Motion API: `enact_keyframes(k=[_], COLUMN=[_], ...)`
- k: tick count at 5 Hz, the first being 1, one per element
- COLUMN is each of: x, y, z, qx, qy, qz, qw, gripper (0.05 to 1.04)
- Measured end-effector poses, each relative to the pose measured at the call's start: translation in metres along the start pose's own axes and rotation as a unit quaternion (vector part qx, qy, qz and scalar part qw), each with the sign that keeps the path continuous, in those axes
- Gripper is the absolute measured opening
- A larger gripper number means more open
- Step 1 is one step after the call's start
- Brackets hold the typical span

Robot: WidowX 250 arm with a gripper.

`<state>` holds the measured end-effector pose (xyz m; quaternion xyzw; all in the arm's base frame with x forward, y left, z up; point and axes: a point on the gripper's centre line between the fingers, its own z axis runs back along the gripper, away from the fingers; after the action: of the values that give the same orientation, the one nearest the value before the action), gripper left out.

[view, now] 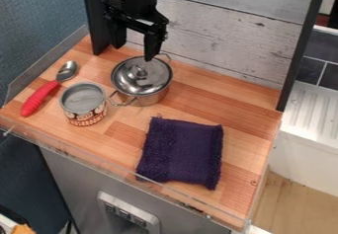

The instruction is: Move the purple cloth to the top right of the table

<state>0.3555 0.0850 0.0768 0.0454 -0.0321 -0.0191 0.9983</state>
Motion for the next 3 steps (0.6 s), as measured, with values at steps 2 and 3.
enact_keyframes(k=[2, 3], x=[-0.022, -0.04], y=[-0.03, -0.056], z=[-0.015, 0.003], qx=[-0.011, -0.01], qy=[0.022, -0.01], qz=[-0.016, -0.025], qw=[0.9996, 0.9996], gripper=[1.001, 1.001])
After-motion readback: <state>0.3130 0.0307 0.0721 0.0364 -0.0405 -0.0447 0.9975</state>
